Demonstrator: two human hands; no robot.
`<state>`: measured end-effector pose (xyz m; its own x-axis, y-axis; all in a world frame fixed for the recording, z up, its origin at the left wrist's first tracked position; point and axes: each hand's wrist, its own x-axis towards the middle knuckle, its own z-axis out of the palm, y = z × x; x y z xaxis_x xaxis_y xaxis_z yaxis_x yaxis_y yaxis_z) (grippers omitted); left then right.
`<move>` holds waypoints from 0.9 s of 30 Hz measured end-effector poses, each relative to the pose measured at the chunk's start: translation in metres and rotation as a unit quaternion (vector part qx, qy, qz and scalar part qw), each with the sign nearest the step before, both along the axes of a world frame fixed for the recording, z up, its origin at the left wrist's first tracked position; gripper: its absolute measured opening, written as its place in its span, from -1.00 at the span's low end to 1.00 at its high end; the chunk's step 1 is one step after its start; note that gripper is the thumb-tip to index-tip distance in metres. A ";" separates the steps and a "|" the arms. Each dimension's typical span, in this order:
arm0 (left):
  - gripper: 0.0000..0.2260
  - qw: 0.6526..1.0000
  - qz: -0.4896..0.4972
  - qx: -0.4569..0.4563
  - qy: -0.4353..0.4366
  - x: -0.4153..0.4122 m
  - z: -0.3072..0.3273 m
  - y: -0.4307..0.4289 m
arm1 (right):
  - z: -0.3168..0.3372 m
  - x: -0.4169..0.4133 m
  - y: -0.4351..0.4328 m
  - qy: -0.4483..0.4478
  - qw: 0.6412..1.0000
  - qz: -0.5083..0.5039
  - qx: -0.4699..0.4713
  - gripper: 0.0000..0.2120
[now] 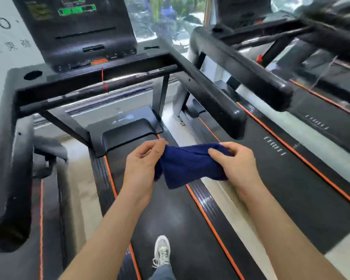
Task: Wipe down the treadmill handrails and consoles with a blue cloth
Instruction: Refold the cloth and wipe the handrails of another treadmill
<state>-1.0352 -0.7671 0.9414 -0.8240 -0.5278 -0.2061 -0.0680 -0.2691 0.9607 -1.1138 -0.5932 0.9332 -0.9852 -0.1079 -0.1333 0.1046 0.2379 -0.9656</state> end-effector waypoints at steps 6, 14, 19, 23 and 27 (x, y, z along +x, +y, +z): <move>-0.77 0.992 -0.122 -0.033 -0.018 -0.070 0.012 0.044 | 0.031 -0.031 0.039 -0.008 0.941 0.265 0.211 -0.34; -0.83 0.962 -0.262 0.033 -0.062 -0.184 0.000 0.083 | -0.001 -0.102 0.043 -0.019 0.999 0.046 0.018 -0.57; -0.91 0.935 -0.345 0.062 -0.059 -0.241 0.007 0.106 | -0.010 -0.149 0.079 -0.078 0.994 -0.047 -0.062 -0.70; -0.94 0.925 -0.366 0.060 -0.089 -0.284 0.010 0.135 | 0.000 -0.174 0.107 -0.118 0.984 0.061 -0.116 -0.74; -0.96 0.928 -0.353 0.051 -0.108 -0.331 0.009 0.167 | -0.006 -0.214 0.140 -0.030 0.995 0.033 0.093 -0.77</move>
